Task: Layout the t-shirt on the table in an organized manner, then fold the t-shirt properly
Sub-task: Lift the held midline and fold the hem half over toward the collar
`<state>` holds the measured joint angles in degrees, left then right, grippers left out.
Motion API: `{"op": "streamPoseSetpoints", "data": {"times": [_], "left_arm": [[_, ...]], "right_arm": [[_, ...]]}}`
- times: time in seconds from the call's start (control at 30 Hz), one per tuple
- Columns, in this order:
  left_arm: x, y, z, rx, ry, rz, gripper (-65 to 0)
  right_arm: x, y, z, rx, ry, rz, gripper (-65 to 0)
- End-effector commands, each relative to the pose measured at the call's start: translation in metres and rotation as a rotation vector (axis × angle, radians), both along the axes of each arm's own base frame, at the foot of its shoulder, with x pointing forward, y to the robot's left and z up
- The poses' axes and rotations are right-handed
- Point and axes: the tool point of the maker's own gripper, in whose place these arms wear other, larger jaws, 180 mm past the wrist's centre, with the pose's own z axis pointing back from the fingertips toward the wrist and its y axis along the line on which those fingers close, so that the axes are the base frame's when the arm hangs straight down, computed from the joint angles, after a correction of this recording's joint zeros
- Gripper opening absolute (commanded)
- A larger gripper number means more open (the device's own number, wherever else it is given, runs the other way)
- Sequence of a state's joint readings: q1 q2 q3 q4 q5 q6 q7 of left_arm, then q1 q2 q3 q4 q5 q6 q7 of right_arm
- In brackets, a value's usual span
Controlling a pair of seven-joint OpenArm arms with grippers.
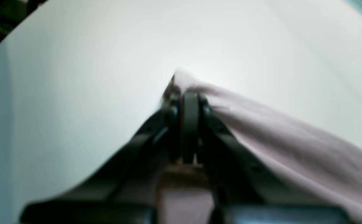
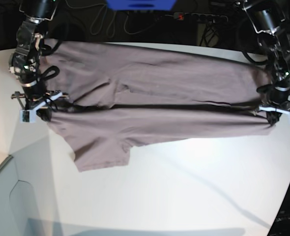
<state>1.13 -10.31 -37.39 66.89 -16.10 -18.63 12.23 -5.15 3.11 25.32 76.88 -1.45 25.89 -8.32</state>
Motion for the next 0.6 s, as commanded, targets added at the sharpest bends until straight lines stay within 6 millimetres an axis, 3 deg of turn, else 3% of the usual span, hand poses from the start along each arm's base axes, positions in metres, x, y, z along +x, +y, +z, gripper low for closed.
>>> {"op": "streamPoseSetpoints", "data": {"times": [0.0,0.17,0.57], "left_arm": [[0.008,0.008,0.019,0.028,-0.058,0.005,-65.0],[-0.01,0.007,0.004,0.026,-0.014,0.004,-65.0],[-0.031,-0.011,-0.02,-0.023,0.036,0.01,-65.0]], "right_arm": [[0.009,-0.011,0.019,-0.018,-0.066,-0.016,-65.0],[-0.004,-0.026,0.013,-0.022,-0.046,-0.058,-65.0],[-0.011,-0.024,0.006,-0.023,-0.02,-0.052,-65.0]]}}
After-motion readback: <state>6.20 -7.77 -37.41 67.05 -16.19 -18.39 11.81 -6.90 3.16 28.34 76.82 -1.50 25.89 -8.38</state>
